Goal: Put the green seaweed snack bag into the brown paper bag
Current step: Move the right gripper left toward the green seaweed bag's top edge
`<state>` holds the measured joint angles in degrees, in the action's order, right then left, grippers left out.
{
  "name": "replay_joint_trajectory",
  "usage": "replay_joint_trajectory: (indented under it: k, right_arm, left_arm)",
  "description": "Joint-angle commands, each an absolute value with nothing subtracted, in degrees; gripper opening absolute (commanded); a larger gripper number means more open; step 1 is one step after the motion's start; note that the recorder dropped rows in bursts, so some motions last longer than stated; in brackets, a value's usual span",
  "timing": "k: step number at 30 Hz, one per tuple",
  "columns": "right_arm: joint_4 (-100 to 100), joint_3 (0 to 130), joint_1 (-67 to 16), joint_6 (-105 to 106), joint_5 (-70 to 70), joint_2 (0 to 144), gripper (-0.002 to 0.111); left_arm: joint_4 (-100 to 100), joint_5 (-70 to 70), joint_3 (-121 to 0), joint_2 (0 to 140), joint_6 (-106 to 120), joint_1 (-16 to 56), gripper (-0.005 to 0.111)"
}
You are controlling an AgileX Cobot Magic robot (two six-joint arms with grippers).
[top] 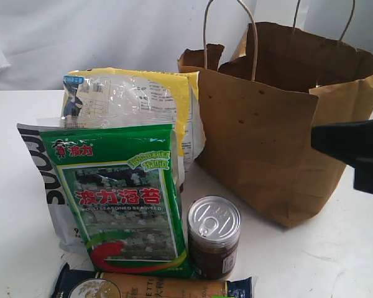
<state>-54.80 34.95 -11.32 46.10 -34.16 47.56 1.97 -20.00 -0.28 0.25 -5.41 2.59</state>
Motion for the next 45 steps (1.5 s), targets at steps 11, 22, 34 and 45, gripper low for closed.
replay_joint_trajectory:
  k: [11,22,34,45]
  right_arm:
    - [-57.7,35.3,-13.0,56.5,-28.5,54.0,0.000]
    - [-58.4,35.3,-13.7,57.2,-27.2,54.3,0.000]
    - [-59.3,37.6,-24.8,61.3,-25.4,64.4,0.000]
    - [-70.3,51.2,-27.5,67.5,-34.0,76.1,0.058]
  left_arm:
    - [2.1,-19.5,0.0,0.0,-5.5,2.9,0.000]
    - [2.1,-19.5,0.0,0.0,-5.5,2.9,0.000]
    - [2.1,-19.5,0.0,0.0,-5.5,2.9,0.000]
    - [2.1,-19.5,0.0,0.0,-5.5,2.9,0.000]
